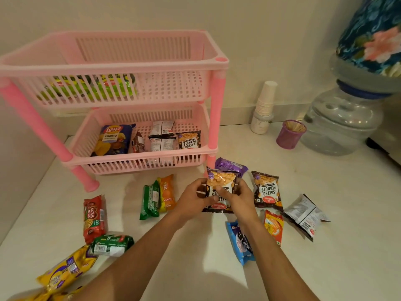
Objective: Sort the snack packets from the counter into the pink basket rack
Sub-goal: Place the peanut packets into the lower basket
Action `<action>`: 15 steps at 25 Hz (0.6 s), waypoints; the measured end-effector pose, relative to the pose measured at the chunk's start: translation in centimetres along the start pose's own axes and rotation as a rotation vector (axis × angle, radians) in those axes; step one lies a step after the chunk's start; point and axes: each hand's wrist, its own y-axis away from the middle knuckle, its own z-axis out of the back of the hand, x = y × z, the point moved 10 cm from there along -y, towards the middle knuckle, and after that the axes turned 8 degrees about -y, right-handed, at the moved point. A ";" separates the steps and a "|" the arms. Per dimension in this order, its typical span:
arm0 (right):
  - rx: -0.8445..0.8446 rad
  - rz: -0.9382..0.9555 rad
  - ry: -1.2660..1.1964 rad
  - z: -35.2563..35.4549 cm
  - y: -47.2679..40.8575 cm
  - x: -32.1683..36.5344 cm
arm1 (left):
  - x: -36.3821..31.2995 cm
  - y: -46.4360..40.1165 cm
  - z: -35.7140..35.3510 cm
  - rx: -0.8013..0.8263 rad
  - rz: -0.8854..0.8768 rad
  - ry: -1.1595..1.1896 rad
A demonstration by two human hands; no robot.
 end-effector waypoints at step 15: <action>0.235 0.224 0.097 -15.0 -3.8 7.5 | -5.4 -1.9 19.1 -0.547 -0.265 -0.975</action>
